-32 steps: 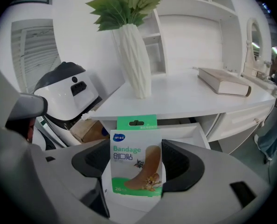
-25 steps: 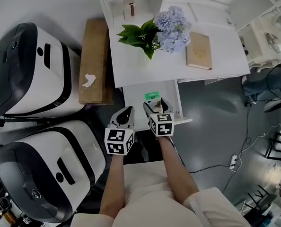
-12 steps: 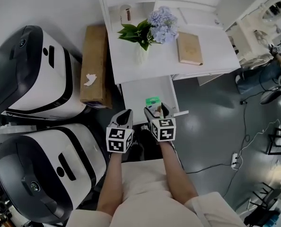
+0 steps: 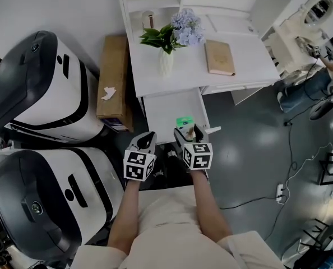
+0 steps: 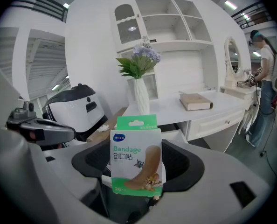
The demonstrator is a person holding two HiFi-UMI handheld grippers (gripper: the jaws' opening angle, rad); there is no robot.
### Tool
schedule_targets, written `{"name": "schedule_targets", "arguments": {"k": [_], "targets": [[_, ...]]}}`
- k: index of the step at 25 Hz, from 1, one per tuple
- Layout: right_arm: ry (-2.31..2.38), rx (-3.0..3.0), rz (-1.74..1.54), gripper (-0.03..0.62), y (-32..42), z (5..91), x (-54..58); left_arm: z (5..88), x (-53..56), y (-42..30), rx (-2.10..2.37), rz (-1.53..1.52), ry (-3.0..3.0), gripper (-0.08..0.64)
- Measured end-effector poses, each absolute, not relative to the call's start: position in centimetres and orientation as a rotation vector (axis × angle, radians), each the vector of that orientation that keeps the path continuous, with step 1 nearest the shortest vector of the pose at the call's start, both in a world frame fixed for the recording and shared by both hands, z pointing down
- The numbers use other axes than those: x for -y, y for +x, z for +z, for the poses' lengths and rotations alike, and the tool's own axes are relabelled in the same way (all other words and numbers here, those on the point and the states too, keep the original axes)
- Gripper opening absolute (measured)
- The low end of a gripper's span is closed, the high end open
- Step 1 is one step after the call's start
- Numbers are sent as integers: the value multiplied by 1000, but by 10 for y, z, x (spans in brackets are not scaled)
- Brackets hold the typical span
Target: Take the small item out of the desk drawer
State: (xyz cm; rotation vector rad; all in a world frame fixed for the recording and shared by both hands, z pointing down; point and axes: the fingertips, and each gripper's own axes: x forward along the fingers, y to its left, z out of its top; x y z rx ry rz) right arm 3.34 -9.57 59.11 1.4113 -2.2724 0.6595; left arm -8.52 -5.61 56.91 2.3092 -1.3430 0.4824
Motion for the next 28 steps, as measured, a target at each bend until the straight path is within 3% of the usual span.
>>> {"name": "schedule_targets", "arguments": {"k": [28], "targets": [[1469, 2241, 605, 360, 51, 575, 84, 558, 48, -68, 1266, 473, 2387, 17]]}}
